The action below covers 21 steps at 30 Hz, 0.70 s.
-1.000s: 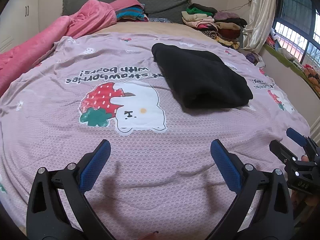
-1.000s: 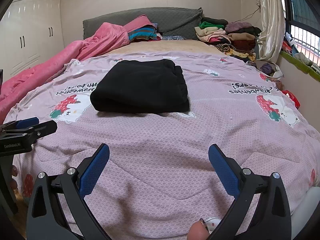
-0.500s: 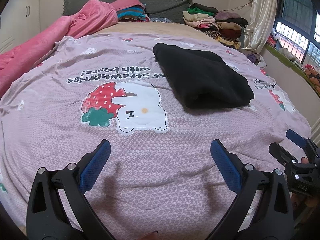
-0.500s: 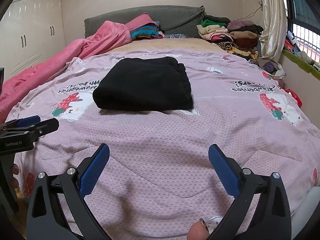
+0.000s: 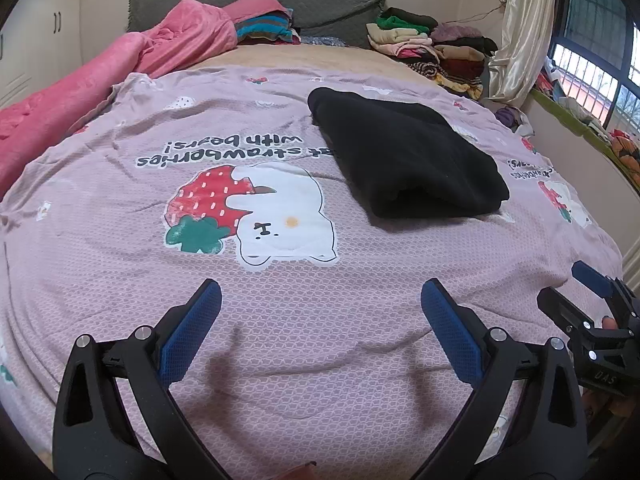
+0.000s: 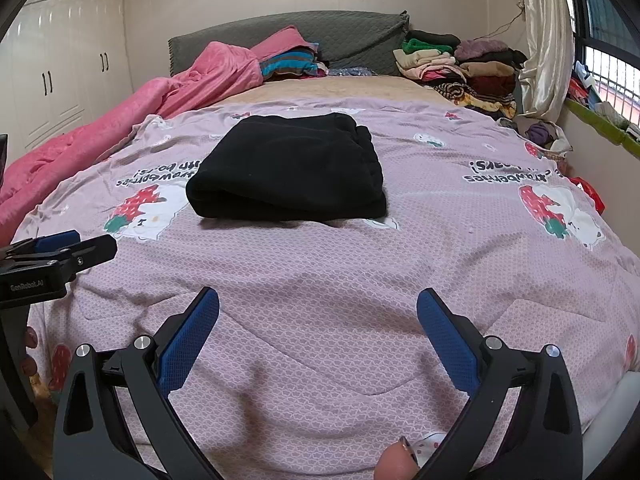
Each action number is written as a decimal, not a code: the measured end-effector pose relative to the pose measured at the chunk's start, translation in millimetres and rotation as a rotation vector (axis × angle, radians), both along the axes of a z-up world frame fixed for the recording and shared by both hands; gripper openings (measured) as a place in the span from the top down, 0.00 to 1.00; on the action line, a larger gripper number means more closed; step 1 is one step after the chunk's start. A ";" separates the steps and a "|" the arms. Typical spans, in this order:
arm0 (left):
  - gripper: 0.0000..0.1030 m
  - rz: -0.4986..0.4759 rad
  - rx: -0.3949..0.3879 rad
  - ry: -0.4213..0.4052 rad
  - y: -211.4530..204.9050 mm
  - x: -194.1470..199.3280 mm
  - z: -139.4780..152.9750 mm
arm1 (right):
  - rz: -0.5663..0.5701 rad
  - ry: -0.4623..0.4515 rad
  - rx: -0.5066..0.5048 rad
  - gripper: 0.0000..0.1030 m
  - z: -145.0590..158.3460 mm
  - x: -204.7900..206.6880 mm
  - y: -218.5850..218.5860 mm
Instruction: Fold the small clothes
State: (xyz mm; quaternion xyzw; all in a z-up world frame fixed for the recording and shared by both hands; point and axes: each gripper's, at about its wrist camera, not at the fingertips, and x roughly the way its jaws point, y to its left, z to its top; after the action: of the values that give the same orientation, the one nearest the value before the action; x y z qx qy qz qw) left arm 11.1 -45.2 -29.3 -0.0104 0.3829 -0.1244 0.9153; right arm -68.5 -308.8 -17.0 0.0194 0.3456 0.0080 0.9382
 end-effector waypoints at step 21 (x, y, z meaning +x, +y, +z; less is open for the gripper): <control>0.09 0.037 0.020 0.090 5.5 10.1 -12.5 | -0.181 0.002 0.042 0.04 7.4 -11.8 -54.1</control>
State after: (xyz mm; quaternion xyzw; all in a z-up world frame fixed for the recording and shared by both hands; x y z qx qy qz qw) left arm 21.2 -39.7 -41.7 -0.0136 0.4247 -0.1032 0.8993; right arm -80.3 -362.9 -9.6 0.0701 0.3432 -0.0695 0.9341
